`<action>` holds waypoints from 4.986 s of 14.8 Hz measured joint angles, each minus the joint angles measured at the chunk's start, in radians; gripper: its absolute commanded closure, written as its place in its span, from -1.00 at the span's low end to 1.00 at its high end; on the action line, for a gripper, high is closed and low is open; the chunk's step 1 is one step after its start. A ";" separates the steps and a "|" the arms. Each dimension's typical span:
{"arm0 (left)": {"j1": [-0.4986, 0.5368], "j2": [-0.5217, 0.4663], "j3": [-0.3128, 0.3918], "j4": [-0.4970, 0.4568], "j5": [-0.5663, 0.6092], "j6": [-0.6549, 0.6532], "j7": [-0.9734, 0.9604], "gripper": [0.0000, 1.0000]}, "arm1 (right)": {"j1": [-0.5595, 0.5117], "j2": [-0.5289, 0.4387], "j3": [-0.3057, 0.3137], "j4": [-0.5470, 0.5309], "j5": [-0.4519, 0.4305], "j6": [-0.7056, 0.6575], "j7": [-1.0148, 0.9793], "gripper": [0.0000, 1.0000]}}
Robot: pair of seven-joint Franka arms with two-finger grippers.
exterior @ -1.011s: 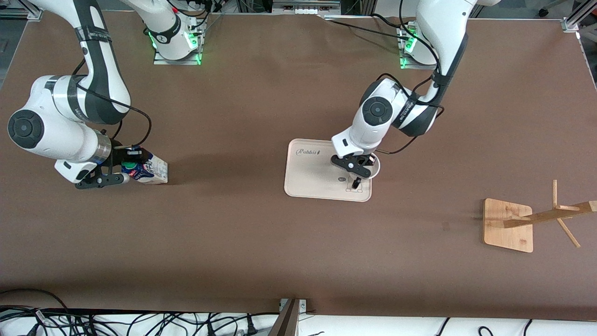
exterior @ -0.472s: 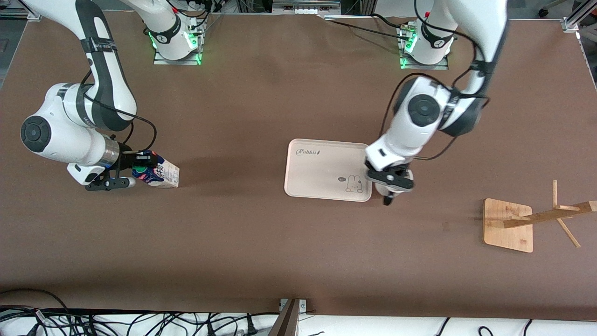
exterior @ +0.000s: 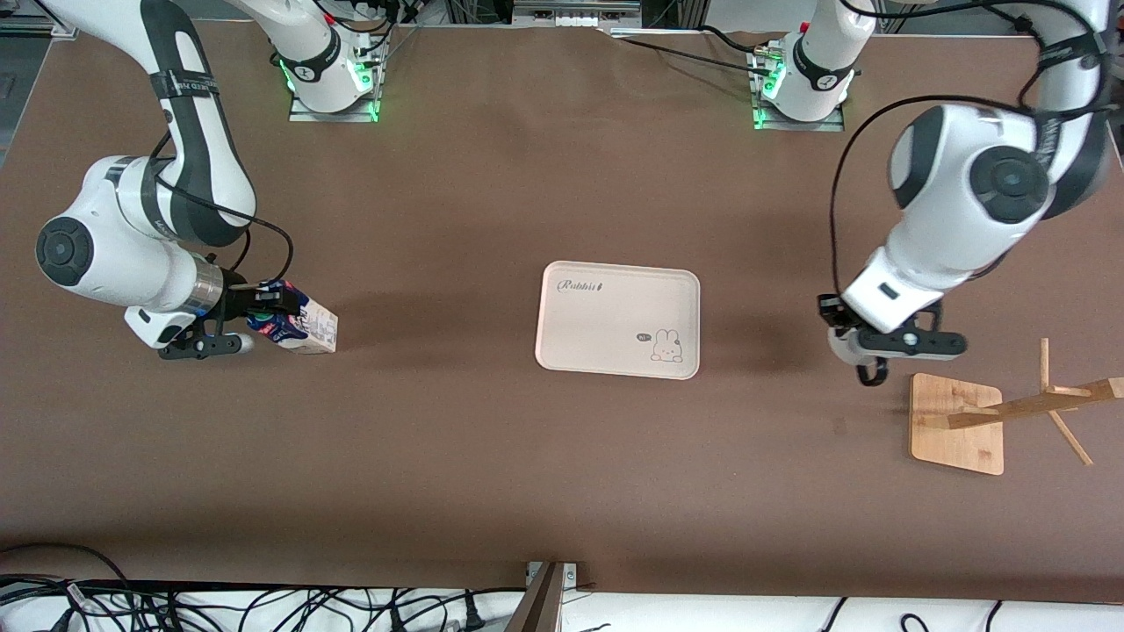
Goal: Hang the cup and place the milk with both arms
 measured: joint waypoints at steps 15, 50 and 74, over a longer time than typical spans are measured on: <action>0.107 0.001 0.074 0.141 -0.013 -0.096 0.211 1.00 | -0.002 -0.060 -0.148 0.484 -0.088 -0.524 0.000 -1.00; 0.074 -0.112 0.069 0.083 -0.037 -0.178 0.264 -1.00 | -0.348 -0.172 0.267 0.491 -0.251 -0.554 -0.005 -1.00; 0.081 -0.206 0.035 0.055 -0.014 -0.272 0.149 -1.00 | -0.350 -0.172 0.276 0.486 -0.251 -0.554 0.058 -1.00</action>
